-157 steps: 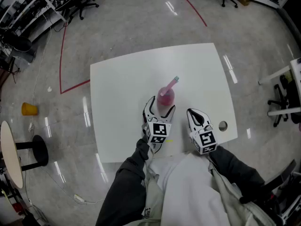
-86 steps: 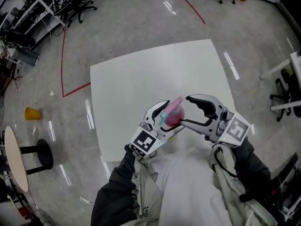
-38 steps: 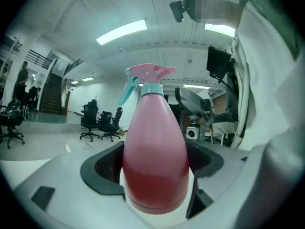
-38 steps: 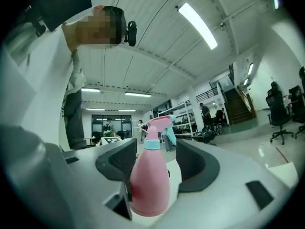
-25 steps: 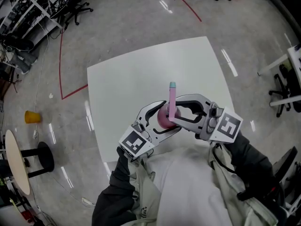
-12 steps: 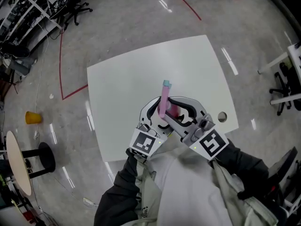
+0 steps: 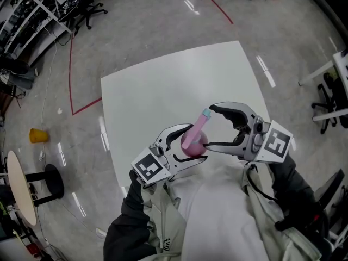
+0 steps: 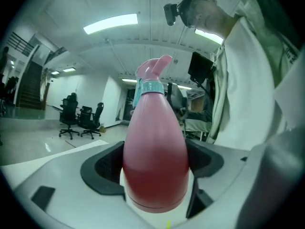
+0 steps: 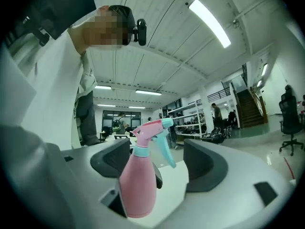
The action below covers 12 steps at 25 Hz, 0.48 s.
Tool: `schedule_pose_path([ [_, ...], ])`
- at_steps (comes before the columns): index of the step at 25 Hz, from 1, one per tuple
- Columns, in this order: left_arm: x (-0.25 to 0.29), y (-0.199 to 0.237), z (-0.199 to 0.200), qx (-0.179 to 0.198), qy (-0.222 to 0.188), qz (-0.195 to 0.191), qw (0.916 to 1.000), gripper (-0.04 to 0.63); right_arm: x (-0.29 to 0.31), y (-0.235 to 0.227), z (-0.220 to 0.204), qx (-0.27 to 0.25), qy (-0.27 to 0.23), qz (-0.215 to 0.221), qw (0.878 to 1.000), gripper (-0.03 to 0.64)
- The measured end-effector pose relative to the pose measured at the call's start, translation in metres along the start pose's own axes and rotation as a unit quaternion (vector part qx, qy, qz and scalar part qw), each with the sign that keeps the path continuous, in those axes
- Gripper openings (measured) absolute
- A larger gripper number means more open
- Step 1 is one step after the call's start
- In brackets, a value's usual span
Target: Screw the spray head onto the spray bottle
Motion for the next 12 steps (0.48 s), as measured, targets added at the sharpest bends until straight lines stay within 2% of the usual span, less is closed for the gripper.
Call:
schedule_pose_path([
  [3, 0.01, -0.008, -0.004, 0.014, 0.024, -0.045, 0.9986, 0.405, 0.011, 0.002, -0.001, -0.004, 0.013, 0.057, 0.998, 0.334],
  [5, 0.015, -0.01, -0.005, 0.019, 0.028, -0.052, 0.9981, 0.407, 0.017, 0.005, 0.001, -0.003, 0.005, 0.079, 0.997, 0.333],
  [7, 0.017, -0.01, -0.004, 0.002, 0.017, -0.042, 0.999, 0.406, 0.02, 0.006, 0.003, -0.012, -0.003, 0.071, 0.997, 0.293],
  [9, 0.017, -0.005, -0.006, -0.013, 0.006, -0.031, 0.9994, 0.407, 0.024, 0.002, 0.002, -0.024, -0.005, 0.054, 0.998, 0.291],
  [12, 0.017, 0.008, -0.014, -0.009, 0.005, -0.018, 0.9998, 0.407, 0.037, -0.004, 0.0, -0.042, -0.007, 0.028, 0.999, 0.288],
])
Point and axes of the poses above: the fingertips, and each gripper's own axes: x forward along the fingers, y to its left, z out of its top, the point moved 8 cm from there along -x, backward along the fingers, and after that the axes turned 1 degree about z, right-handed, at the moved point
